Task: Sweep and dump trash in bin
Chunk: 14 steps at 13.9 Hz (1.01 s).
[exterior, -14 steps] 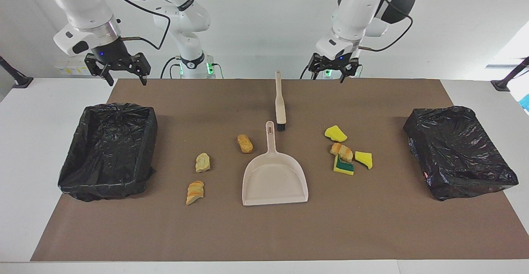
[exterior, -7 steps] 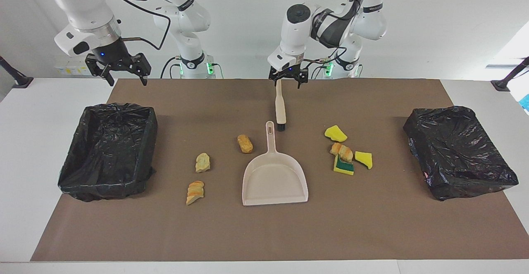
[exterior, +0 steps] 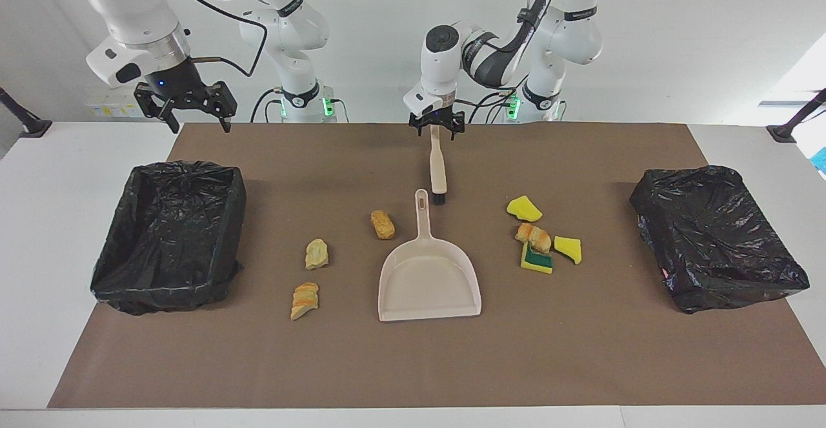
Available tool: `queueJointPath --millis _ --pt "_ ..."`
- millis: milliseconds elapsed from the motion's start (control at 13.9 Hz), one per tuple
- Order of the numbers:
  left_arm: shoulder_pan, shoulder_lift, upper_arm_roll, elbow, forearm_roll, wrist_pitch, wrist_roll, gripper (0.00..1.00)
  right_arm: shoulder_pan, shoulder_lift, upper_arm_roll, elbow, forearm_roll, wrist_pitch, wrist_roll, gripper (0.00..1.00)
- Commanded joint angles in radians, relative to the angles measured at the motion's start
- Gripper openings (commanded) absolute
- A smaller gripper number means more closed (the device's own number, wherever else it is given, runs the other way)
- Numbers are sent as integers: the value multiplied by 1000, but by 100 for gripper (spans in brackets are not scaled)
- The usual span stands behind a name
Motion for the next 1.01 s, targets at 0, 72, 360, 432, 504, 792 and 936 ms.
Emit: queueJointPath --millis 0,72,360,432,504,792,936 --pt "-19 -30 16 -38 -13 19 17 100 -5 -30 1 -41 21 34 -10 100" --pt "-25 -32 16 -40 -13 19 18 100 -5 -32 1 -43 21 32 -10 100" --pt "-63 -38 18 -53 -13 16 16 97 -5 -35 1 -48 23 32 -10 100" --pt "-61 -36 18 -53 -13 16 17 92 -4 -35 1 -48 23 32 -10 100" --pt "-60 -36 18 -53 -13 17 18 88 -4 -35 1 -48 23 32 -10 100" --pt "-60 -39 18 -60 -13 16 21 65 -4 -35 1 -48 21 32 -11 100" --pt "-57 -39 18 -60 -13 14 21 20 -4 -35 1 -49 21 32 -11 100"
